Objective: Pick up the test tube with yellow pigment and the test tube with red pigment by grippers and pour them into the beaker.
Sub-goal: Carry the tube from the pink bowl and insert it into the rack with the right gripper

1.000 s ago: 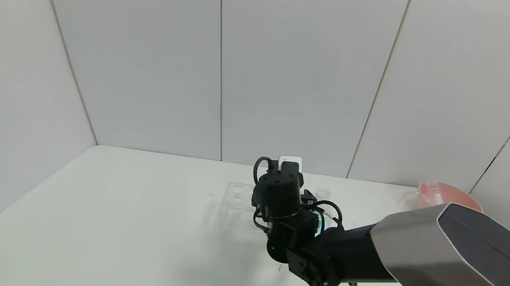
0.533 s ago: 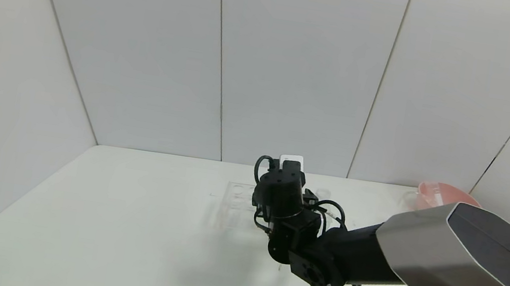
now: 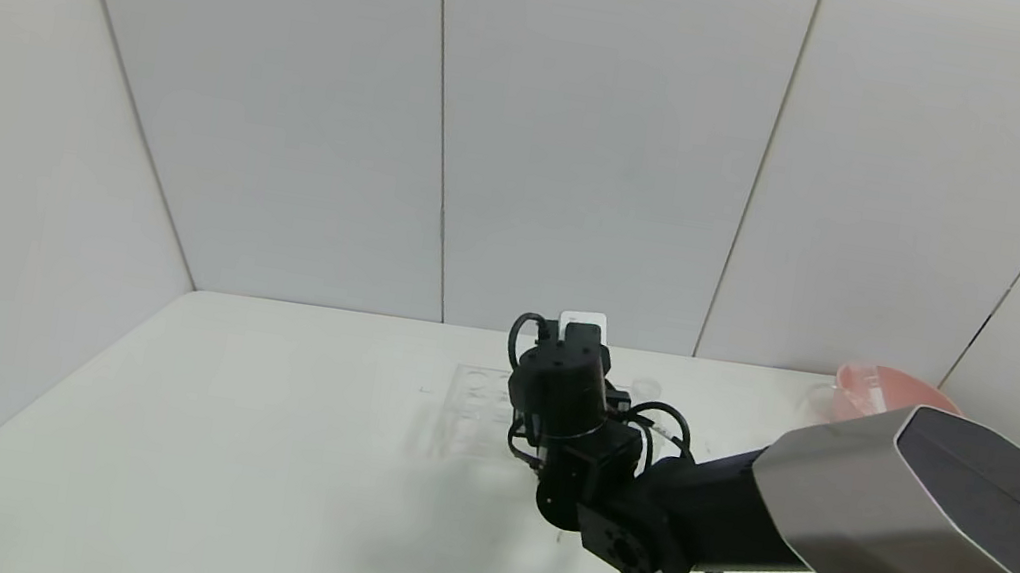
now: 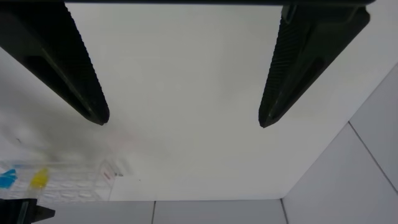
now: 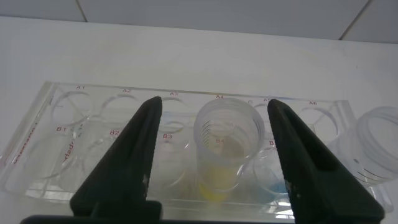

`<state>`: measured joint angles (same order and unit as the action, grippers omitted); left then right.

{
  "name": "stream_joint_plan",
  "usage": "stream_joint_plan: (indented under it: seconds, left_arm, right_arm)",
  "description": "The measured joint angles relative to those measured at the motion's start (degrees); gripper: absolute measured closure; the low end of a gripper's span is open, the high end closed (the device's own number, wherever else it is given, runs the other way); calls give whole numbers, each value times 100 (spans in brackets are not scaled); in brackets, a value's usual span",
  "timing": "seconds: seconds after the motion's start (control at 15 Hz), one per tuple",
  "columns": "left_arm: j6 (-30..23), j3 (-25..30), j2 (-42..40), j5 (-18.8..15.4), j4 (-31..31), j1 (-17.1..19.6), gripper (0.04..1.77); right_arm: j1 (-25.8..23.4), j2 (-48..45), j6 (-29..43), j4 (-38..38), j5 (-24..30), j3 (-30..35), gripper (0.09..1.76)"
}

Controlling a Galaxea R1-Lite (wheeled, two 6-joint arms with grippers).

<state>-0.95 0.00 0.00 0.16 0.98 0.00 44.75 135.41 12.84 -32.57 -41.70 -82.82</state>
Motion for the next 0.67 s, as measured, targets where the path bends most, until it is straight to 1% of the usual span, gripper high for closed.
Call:
stream_joint_plan:
  seconds: [0.07, 0.27, 0.33, 0.67]
  left_arm:
    - [0, 0, 0, 0, 0, 0, 9]
    - [2, 0, 0, 0, 0, 0, 9]
    - [2, 0, 0, 0, 0, 0, 9]
    - [2, 0, 0, 0, 0, 0, 9]
  right_arm:
    - [0, -5, -4, 20, 0, 2, 79]
    - [6, -7, -17, 4, -4, 2, 111]
    - [-5, -5, -20, 15, -17, 5, 133]
    - [-16, -10, -17, 41, -9, 2, 132]
